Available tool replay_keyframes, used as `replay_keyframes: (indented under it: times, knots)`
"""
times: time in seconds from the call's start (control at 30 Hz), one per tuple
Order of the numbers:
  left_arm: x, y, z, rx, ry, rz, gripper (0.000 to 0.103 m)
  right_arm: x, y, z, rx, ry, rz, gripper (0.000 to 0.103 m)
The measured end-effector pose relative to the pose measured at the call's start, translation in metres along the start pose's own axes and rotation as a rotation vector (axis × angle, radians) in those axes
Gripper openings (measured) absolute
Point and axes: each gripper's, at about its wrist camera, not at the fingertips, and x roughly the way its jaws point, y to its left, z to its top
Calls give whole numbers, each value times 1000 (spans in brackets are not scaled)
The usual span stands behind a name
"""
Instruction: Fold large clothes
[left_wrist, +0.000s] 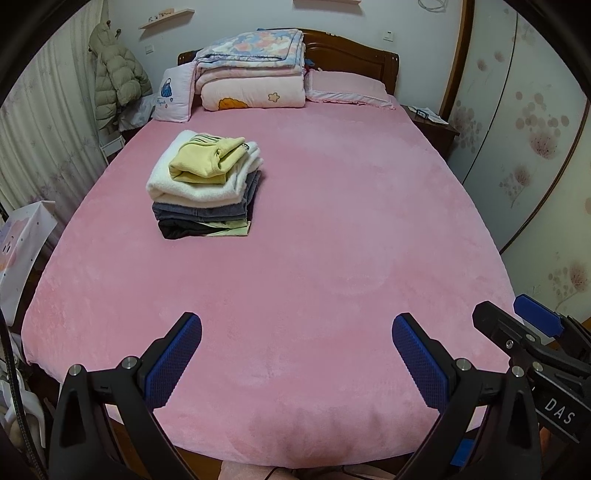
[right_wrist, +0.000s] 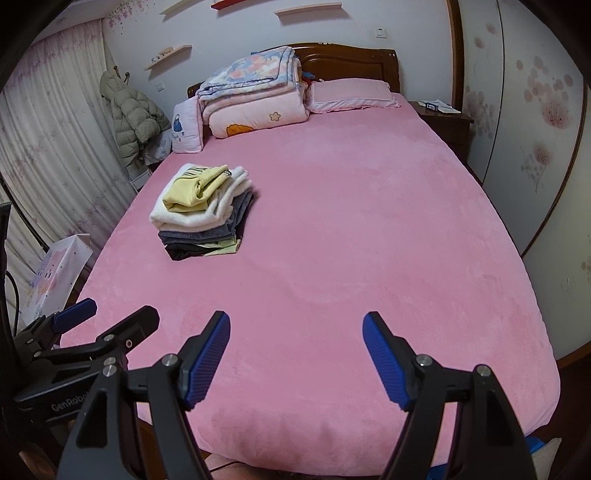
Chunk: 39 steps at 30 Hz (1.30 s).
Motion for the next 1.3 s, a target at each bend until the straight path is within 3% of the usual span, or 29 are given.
replay_keyframes:
  times: [1.3]
  knots:
    - [15, -3, 4, 12, 40, -10, 102, 7, -7, 2, 19, 41, -32, 75]
